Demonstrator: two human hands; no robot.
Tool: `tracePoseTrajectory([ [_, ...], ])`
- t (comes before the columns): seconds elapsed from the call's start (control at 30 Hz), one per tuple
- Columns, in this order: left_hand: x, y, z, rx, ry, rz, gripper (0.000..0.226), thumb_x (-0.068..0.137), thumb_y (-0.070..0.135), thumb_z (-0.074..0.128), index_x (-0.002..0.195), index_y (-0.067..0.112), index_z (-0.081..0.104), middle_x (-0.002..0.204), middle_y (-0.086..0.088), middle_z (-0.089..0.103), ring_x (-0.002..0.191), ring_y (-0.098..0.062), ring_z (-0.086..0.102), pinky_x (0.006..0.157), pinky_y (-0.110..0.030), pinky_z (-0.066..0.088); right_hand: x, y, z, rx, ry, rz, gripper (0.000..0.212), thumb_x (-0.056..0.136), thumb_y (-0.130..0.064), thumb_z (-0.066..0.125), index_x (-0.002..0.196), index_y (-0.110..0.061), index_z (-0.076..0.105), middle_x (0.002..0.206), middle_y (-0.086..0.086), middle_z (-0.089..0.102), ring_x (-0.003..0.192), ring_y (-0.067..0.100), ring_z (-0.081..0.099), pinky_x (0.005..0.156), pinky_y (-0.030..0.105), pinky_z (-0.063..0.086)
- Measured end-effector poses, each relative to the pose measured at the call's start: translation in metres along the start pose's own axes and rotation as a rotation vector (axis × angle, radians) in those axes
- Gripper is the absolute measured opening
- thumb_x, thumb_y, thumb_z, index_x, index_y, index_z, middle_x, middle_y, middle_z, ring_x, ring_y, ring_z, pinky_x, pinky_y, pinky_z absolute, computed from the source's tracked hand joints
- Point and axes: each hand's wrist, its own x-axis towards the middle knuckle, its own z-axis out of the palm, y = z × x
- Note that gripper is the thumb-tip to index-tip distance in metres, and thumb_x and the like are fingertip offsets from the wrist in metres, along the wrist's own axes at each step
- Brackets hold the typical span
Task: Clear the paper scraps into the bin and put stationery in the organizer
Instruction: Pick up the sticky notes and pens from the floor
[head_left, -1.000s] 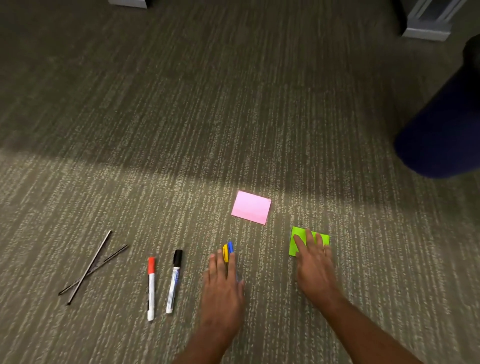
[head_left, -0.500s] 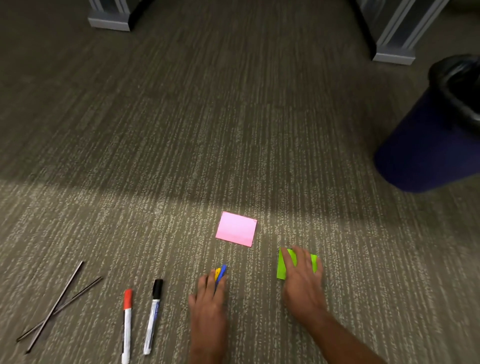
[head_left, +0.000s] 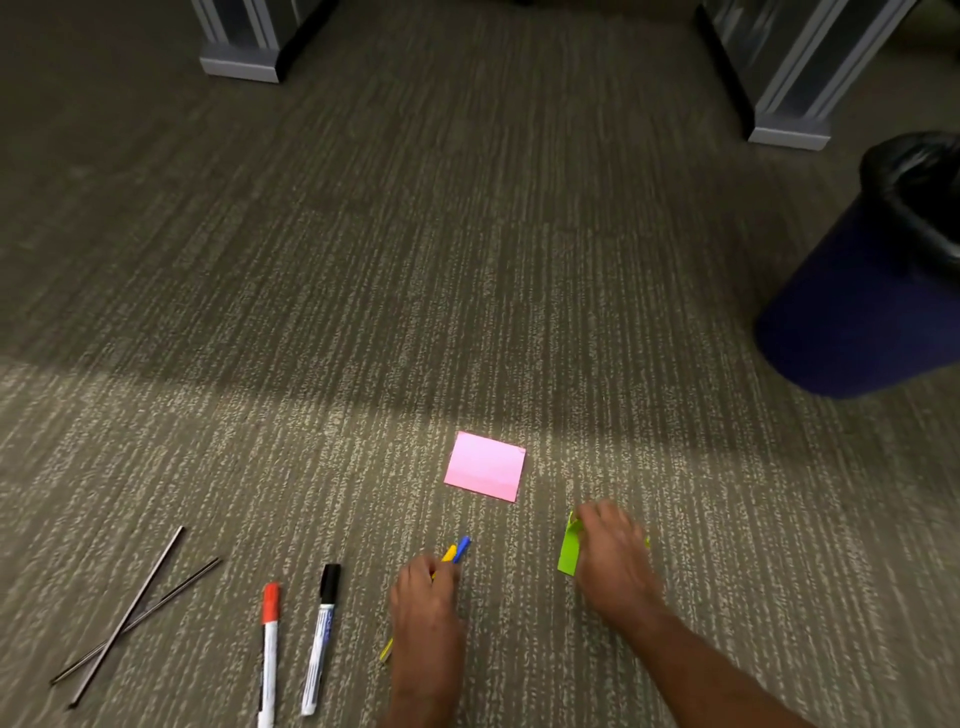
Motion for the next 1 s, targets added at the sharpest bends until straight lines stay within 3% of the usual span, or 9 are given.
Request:
tracePoseTrajectory([
  [0.17,0.008,-0.001,-0.002,-0.032,0.003,-0.043,0.033,0.075,-0.012,0.069,0.094,0.014,0.064,0.089,0.002,0.057,0.078,-0.017,0.047,0.065,-0.031,0.046,0.018,-0.029,-0.006,0.226,0.098,-0.043,0.02,0.095,-0.011,0.049,0.106,-0.024,0.058,0.104,-0.008,0.054,0.098,0.016,0.047,0.087,0.034,0.038],
  [0.43,0.016,-0.01,-0.011,-0.016,-0.019,-0.075,0.035,0.079,-0.009,0.064,0.095,0.021,0.057,0.088,0.005,0.056,0.077,-0.017,0.046,0.067,-0.03,0.043,0.065,-0.096,-0.013,0.347,0.133,-0.153,0.021,0.094,-0.012,0.049,0.108,-0.024,0.06,0.111,-0.006,0.051,0.103,0.015,0.049,0.081,0.034,0.046],
  [0.5,0.021,-0.015,-0.017,-0.036,-0.014,-0.084,0.034,0.078,-0.009,0.064,0.094,0.02,0.056,0.086,0.004,0.055,0.074,-0.02,0.05,0.065,-0.032,0.046,0.073,-0.105,-0.009,0.289,0.073,-0.19,0.03,0.092,-0.007,0.052,0.114,-0.025,0.06,0.127,-0.004,0.049,0.118,0.018,0.047,0.093,0.038,0.047],
  [0.57,0.028,-0.017,-0.024,-0.056,-0.011,-0.107,0.026,0.084,-0.005,0.061,0.094,0.018,0.055,0.088,0.001,0.055,0.075,-0.024,0.055,0.065,-0.035,0.046,0.078,-0.109,-0.003,0.168,-0.018,-0.215,0.048,0.089,-0.005,0.056,0.13,-0.028,0.052,0.149,0.002,0.038,0.139,0.024,0.034,0.111,0.043,0.035],
  [0.63,0.035,-0.016,-0.028,-0.068,-0.007,-0.113,0.023,0.09,-0.003,0.056,0.101,0.018,0.052,0.095,-0.001,0.057,0.08,-0.024,0.059,0.068,-0.035,0.046,0.079,-0.108,0.004,0.061,-0.074,-0.236,0.057,0.092,-0.013,0.057,0.143,-0.028,0.037,0.157,0.006,0.029,0.146,0.026,0.022,0.118,0.047,0.022],
  [0.7,0.039,-0.017,-0.032,-0.099,0.001,-0.101,0.032,0.093,-0.003,0.052,0.114,0.021,0.048,0.109,0.0,0.059,0.088,-0.02,0.061,0.07,-0.028,0.043,0.077,-0.106,0.01,-0.002,-0.06,-0.256,0.063,0.094,-0.018,0.055,0.149,-0.025,0.026,0.156,0.005,0.029,0.146,0.026,0.023,0.12,0.047,0.02],
  [0.83,0.041,-0.022,-0.041,-0.065,-0.01,-0.054,0.085,0.084,-0.014,0.051,0.158,0.017,0.022,0.144,-0.002,0.051,0.109,-0.016,0.062,0.087,-0.028,0.053,0.079,-0.105,0.009,-0.029,-0.029,-0.254,0.069,0.091,-0.021,0.06,0.149,-0.023,0.024,0.148,0.005,0.037,0.137,0.024,0.032,0.115,0.046,0.027],
  [0.93,0.043,-0.021,-0.05,-0.01,-0.016,0.02,0.097,0.061,-0.024,0.066,0.15,0.005,0.04,0.122,-0.008,0.064,0.084,-0.015,0.063,0.067,-0.026,0.055,0.087,-0.108,0.003,-0.062,-0.064,-0.249,0.07,0.086,-0.027,0.066,0.146,-0.022,0.029,0.139,0.006,0.042,0.127,0.026,0.039,0.107,0.045,0.032],
  [1.0,0.046,-0.02,-0.056,0.056,0.021,0.061,0.093,0.049,-0.029,0.069,0.137,-0.002,0.055,0.107,-0.009,0.067,0.079,-0.016,0.063,0.061,-0.025,0.054,0.091,-0.111,0.0,-0.088,-0.099,-0.243,0.071,0.083,-0.025,0.069,0.144,-0.022,0.031,0.137,0.008,0.042,0.124,0.028,0.04,0.104,0.046,0.035],
])
